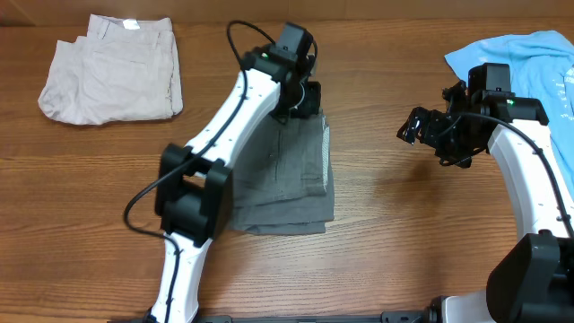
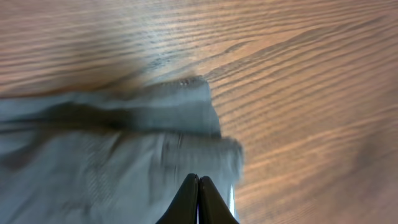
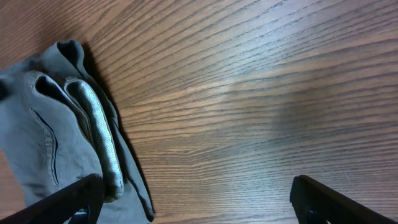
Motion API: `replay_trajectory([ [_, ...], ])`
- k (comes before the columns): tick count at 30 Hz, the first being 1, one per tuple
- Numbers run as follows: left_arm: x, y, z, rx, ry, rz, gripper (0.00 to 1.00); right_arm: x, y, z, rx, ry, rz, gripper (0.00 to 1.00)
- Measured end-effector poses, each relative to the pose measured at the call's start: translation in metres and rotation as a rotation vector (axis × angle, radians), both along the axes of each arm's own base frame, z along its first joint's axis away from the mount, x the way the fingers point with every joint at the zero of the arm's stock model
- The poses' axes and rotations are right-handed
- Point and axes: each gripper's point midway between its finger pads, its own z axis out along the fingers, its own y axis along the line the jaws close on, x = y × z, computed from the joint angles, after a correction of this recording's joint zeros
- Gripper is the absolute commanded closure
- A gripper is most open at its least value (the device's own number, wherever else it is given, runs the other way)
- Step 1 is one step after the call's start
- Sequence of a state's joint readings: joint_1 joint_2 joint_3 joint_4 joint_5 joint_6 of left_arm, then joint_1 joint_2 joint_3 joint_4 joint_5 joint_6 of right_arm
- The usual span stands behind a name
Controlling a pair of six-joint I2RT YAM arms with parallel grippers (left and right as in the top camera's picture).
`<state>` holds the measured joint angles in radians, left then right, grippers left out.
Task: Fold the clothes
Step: 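Lower the folded end onto the pants and press it flat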
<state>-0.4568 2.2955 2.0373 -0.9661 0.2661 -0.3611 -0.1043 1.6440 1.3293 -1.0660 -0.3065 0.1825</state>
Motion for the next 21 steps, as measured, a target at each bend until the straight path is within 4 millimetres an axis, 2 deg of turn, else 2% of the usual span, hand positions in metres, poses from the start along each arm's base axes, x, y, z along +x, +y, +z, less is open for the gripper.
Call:
replay_trajectory([
  [2, 0.0, -0.006, -0.022, -0.013, 0.033, -0.008, 0.96, 0.0, 0.0, 0.0, 0.0, 0.0, 0.0, 0.0],
  [6, -0.002, -0.013, -0.05, -0.035, 0.086, -0.023, 0.96, 0.0, 0.0, 0.0, 0.0, 0.0, 0.0, 0.0],
  [10, -0.006, -0.016, -0.054, -0.048, 0.096, -0.052, 0.96, 0.0, 0.0, 0.0, 0.0, 0.0, 0.0, 0.0],
  [14, -0.01, -0.017, -0.046, -0.058, 0.089, -0.099, 0.96, 0.0, 0.0, 0.0, 0.001, 0.0, 0.0, 0.0],
  [16, -0.014, -0.016, -0.035, -0.059, 0.088, -0.113, 0.96, 0.0, 0.0, 0.0, 0.0, 0.0, 0.0, 0.0],
  [18, -0.019, -0.014, -0.016, -0.062, 0.08, -0.12, 0.96, 0.0, 0.0, 0.0, 0.0, 0.0, 0.0, 0.0],
  [21, -0.036, -0.005, 0.026, -0.058, 0.073, -0.132, 0.96, 0.0, 0.0, 0.0, 0.001, 0.001, 0.0, 0.0],
])
